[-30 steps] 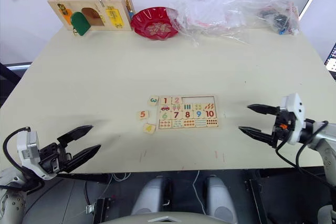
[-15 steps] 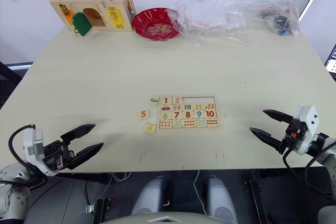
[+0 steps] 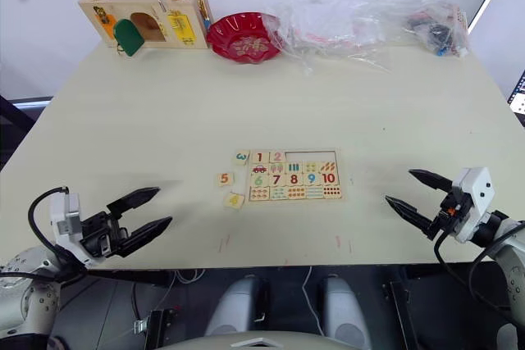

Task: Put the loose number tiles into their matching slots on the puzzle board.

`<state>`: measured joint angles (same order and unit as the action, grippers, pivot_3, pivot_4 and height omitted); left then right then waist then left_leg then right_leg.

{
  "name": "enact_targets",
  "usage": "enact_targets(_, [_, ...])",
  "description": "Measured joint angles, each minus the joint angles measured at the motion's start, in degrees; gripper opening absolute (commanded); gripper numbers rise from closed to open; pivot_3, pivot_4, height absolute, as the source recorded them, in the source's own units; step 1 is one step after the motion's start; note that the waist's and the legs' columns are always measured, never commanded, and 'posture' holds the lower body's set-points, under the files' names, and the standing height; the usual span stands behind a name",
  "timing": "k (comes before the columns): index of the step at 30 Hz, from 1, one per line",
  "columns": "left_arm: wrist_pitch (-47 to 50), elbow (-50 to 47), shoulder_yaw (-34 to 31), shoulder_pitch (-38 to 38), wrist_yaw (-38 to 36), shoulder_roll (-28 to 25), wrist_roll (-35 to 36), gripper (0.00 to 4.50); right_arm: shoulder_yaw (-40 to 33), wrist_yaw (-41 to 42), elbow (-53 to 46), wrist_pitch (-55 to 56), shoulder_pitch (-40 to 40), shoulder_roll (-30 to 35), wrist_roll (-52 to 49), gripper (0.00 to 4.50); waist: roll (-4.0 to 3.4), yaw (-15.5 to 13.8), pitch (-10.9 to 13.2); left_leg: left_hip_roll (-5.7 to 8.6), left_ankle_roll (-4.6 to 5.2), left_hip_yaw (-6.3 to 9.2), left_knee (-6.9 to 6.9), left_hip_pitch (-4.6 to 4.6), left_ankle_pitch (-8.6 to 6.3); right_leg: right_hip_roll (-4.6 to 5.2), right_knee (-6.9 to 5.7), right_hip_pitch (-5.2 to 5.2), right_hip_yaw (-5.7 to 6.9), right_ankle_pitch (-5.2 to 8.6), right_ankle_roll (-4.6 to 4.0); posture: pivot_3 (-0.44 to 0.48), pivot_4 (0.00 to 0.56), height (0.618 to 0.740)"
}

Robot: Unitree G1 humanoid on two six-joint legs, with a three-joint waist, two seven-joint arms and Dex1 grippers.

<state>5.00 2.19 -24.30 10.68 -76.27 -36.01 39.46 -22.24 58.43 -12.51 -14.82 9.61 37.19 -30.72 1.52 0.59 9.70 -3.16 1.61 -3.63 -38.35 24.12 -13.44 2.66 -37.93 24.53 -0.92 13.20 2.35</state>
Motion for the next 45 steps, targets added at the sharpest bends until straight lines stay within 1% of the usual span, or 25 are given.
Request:
enact_targets(5, [0.0, 1.02, 0.04, -1.22, -0.97, -1.14, -0.04, 4.5, 1.06, -0.08, -0.89, -0.39, -0.03, 0.13, -0.58, 4.44, 0.0, -0.01, 0.0, 0.0, 0.0, -0.01, 0.0, 0.0, 0.0, 0.0, 0.0, 0.0, 0.0, 0.0, 0.0, 0.0, 0.15, 0.74])
enact_targets(18, [-0.08, 2.41, 1.29, -3.81, -1.93, -1.14, -1.47, 4.5, 1.61, -0.3, -0.96, -0.29, 0.73, 0.56, -0.77, 4.44, 0.02, -0.01, -0.02, 0.0, 0.0, 0.0, 0.0, -0.01, 0.0, 0.0, 0.0, -0.01, 0.0, -0.01, 0.0, 0.0, 0.15, 0.74])
enact_targets(31, [-0.02, 2.94, 1.93, -4.81, -2.14, -1.23, -1.69, 4.5, 1.61, -0.83, -1.56, 0.06, 1.73, 0.34, -0.81, 4.44, 0.03, -0.02, -0.02, 0.0, 0.0, 0.0, 0.0, -0.01, 0.0, 0.0, 0.0, -0.02, 0.0, -0.01, 0.0, 0.0, 0.15, 0.74])
enact_targets(45, [0.84, 3.69, 1.96, -6.44, -3.21, -2.55, -1.72, 4.5, 1.62, -0.05, -2.34, 0.11, 1.85, 0.3, -0.89, 4.44, 0.03, 0.0, -0.02, 0.0, 0.0, -0.01, 0.0, -0.03, 0.0, 0.0, 0.0, -0.04, 0.0, -0.01, 0.0, 0.0, 0.15, 0.74])
